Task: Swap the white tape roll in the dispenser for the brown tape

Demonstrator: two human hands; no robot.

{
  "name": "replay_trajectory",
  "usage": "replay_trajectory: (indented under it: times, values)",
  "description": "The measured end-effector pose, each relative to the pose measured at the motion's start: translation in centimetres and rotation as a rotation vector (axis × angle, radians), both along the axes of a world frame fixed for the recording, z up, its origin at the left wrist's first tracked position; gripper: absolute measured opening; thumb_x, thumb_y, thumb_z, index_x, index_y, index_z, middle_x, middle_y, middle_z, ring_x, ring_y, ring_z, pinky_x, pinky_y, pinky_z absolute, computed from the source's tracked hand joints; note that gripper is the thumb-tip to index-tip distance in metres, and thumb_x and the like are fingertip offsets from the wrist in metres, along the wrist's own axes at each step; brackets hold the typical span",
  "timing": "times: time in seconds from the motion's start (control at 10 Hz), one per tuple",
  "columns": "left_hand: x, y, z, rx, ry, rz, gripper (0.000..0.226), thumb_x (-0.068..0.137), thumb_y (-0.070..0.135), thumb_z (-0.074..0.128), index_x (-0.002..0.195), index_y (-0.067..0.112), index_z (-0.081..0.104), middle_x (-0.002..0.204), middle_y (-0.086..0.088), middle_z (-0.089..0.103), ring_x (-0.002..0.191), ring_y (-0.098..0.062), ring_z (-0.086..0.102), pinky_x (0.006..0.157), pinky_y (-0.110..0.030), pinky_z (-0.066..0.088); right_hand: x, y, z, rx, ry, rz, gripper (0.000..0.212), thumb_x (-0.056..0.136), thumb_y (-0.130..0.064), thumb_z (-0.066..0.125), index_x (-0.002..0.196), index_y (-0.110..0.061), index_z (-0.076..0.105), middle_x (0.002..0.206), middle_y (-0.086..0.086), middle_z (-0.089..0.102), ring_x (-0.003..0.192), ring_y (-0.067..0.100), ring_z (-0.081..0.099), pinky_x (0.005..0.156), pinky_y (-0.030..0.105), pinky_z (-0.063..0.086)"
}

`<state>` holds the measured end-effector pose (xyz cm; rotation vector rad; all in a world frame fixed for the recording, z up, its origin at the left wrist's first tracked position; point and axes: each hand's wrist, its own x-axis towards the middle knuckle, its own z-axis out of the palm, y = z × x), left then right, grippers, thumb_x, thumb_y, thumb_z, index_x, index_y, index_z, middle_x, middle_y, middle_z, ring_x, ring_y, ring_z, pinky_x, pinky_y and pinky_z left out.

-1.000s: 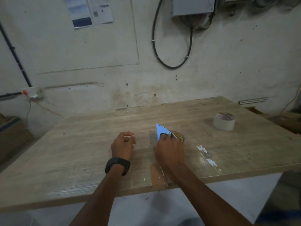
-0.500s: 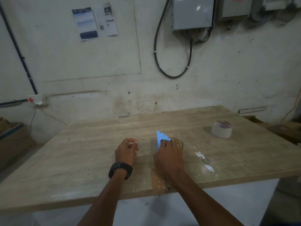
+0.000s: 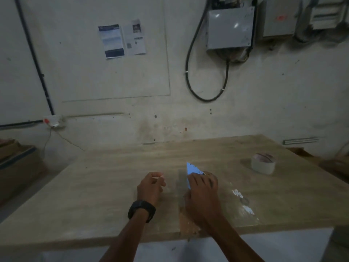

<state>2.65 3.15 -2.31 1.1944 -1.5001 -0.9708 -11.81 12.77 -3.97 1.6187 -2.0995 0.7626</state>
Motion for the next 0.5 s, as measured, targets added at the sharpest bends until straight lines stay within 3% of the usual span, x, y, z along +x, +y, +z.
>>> replay_trajectory:
  times: [0.1,0.2,0.3,0.4,0.5]
  values:
    - [-0.1,-0.3,0.1,-0.004,0.019,-0.028,0.007,0.094,0.022,0.066,0.096,0.02,0.073,0.08,0.0,0.077,0.063,-0.016,0.066,0.066,-0.033,0.056,0.2,0.2,-0.2,-0.008,-0.003,0.033,0.042,0.075,-0.026,0.054,0.113,-0.016,0.067,0.109,-0.001,0.069,0.105,0.027,0.065,0.106,0.048,0.032]
    - [-1.6,-2.5,0.1,-0.042,0.04,-0.034,0.007,0.094,0.018,0.065,0.097,0.02,0.071,0.08,-0.002,0.076,0.061,-0.012,0.063,0.06,-0.023,0.05,-0.2,-0.2,0.1,-0.062,0.018,-0.007,0.035,0.078,-0.033,0.053,0.105,-0.019,0.07,0.103,-0.002,0.071,0.1,0.027,0.064,0.098,0.049,0.038]
    - [-3.5,-4.6,1.0,-0.092,0.071,-0.084,0.007,0.094,0.011,0.066,0.098,0.011,0.071,0.076,-0.007,0.073,0.052,-0.001,0.058,0.052,-0.013,0.045,-1.0,-1.2,2.3,-0.11,0.014,-0.009,0.027,0.085,-0.04,0.048,0.084,-0.022,0.068,0.084,-0.002,0.071,0.085,0.028,0.063,0.084,0.044,0.038]
    - [-5.3,-6.9,2.4,-0.098,0.058,-0.095,0.007,0.094,0.009,0.066,0.098,0.008,0.071,0.078,-0.009,0.072,0.052,0.004,0.059,0.051,-0.009,0.043,-3.2,-4.8,4.6,-0.181,0.032,0.023,0.025,0.085,-0.036,0.047,0.079,-0.023,0.067,0.079,-0.003,0.07,0.079,0.028,0.064,0.081,0.042,0.034]
    - [-5.3,-7.9,5.0,-0.007,0.038,-0.085,0.007,0.094,0.011,0.066,0.099,0.012,0.071,0.083,-0.008,0.073,0.058,0.004,0.062,0.054,-0.01,0.046,-3.8,-6.3,5.6,-0.176,-0.075,0.045,0.023,0.082,-0.033,0.049,0.082,-0.023,0.07,0.082,-0.005,0.071,0.077,0.027,0.069,0.076,0.04,0.032]
